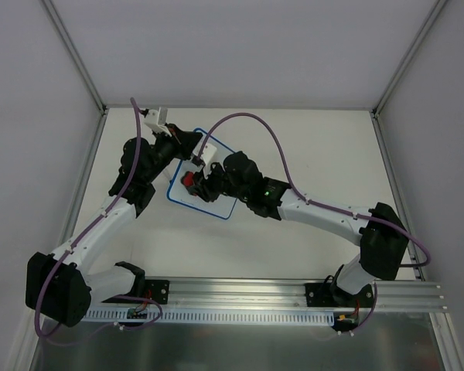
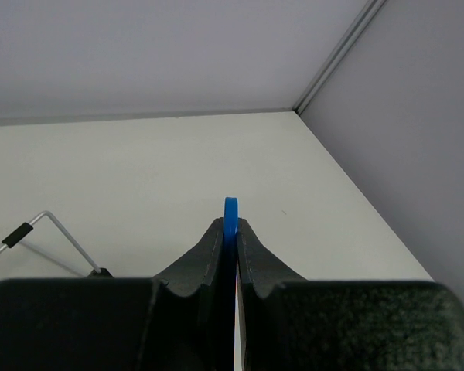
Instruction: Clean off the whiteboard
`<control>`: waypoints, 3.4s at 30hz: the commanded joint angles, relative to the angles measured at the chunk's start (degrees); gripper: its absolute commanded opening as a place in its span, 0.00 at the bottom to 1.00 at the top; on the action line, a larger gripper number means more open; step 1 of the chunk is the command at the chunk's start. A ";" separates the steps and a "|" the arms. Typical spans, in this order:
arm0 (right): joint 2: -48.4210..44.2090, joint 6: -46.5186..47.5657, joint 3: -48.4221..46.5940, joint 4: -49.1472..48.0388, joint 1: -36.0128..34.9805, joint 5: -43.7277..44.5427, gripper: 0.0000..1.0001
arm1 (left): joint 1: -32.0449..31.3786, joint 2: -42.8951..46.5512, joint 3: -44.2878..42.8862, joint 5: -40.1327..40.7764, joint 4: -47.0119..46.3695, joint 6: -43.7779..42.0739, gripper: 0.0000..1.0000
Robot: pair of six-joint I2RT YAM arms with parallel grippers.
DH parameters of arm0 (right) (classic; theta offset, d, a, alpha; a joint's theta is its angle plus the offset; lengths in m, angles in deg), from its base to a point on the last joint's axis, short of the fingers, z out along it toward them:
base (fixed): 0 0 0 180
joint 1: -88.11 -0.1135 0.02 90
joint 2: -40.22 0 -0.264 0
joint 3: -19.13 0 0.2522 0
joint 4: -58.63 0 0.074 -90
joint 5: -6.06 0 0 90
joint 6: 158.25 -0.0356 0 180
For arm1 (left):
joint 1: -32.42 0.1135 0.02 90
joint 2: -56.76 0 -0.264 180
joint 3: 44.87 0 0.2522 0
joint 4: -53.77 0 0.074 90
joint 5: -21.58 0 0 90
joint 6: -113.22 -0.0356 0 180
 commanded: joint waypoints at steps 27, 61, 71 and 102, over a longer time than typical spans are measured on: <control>-1.99 5.70 9.78 -2.93 -2.96 3.59 0.00 | -1.53 -3.49 -4.39 -4.51 0.90 3.74 0.00; 3.46 11.33 1.24 9.20 -8.67 13.88 0.00 | -1.44 -4.81 -5.36 -3.99 1.52 2.25 0.00; 4.60 9.57 3.70 10.26 -8.15 17.49 0.00 | -1.53 -4.55 -5.27 -3.81 1.52 2.25 0.00; -9.27 -2.73 20.30 8.68 1.86 15.99 0.00 | -1.44 -2.88 -5.27 -1.96 0.47 -1.09 0.00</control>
